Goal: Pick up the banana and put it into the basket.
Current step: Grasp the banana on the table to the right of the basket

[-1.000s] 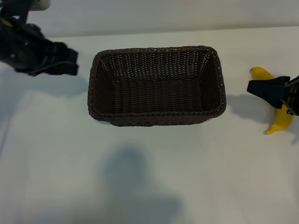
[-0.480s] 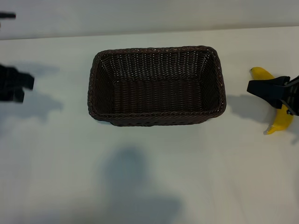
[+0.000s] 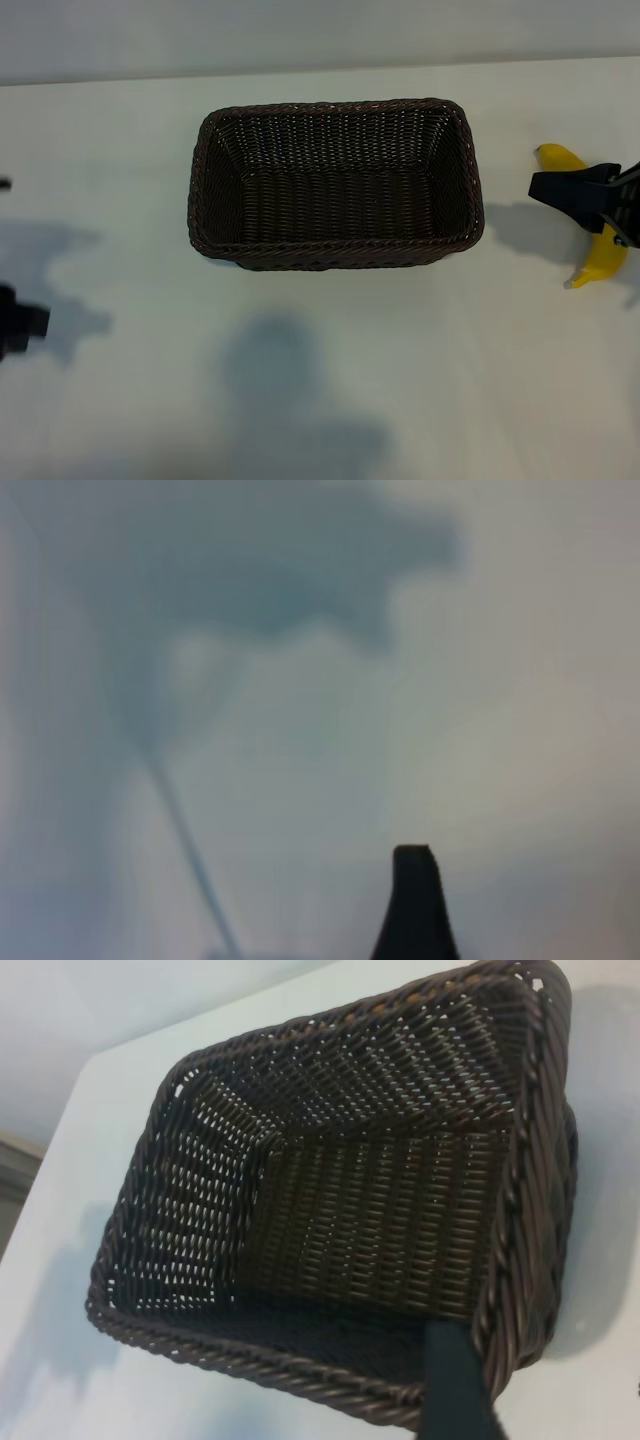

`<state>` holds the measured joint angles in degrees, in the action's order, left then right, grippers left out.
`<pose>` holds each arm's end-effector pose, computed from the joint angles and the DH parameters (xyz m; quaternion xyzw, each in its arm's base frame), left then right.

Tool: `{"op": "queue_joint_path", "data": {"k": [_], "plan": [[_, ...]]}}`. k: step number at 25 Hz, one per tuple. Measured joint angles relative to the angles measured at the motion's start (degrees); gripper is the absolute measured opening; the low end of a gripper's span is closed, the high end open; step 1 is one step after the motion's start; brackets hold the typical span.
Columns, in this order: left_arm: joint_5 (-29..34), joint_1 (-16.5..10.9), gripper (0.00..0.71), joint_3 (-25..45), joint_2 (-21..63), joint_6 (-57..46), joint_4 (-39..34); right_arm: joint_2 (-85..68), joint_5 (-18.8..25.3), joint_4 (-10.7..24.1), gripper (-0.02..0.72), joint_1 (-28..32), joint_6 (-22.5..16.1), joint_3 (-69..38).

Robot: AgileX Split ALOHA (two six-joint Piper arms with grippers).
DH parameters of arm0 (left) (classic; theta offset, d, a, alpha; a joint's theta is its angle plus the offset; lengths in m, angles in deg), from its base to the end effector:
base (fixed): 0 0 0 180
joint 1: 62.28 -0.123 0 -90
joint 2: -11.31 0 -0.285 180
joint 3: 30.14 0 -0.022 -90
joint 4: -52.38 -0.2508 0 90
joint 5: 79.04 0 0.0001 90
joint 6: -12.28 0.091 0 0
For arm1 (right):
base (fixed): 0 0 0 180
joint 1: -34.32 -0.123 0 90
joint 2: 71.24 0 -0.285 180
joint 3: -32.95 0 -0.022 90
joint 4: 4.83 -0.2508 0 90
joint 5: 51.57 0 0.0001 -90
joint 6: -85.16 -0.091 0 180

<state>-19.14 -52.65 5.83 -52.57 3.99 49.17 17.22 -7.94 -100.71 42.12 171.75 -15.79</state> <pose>0.1553 -0.0219 0.2724 0.0211 0.9839 -0.0014 0.1777 0.2347 0.0310 0.1949 -0.0070 0.8611 0.3490 0.3697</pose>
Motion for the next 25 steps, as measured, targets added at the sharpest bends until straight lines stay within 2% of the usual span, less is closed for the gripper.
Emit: {"op": "queue_joint_path", "data": {"k": [4, 12, 19, 25], "plan": [[-0.17, 0.00, 0.569, 4.92, 8.68, -0.05, 0.00, 0.00, 0.00, 0.00, 0.444, 0.00, 0.00, 0.00], [-0.72, 0.00, 0.569, 9.41, 25.63, -0.05, 0.00, 0.00, -0.01, 0.11, 0.444, 0.00, 0.00, 0.00], [-1.06, 0.00, 0.569, 11.34, 34.13, -0.05, 0.00, 0.00, -0.01, 0.17, 0.444, 0.00, 0.00, 0.00], [-1.12, 0.00, 0.569, 11.68, 37.18, -0.05, 0.00, 0.00, -0.01, 0.71, 0.444, 0.00, 0.00, 0.00]]}}
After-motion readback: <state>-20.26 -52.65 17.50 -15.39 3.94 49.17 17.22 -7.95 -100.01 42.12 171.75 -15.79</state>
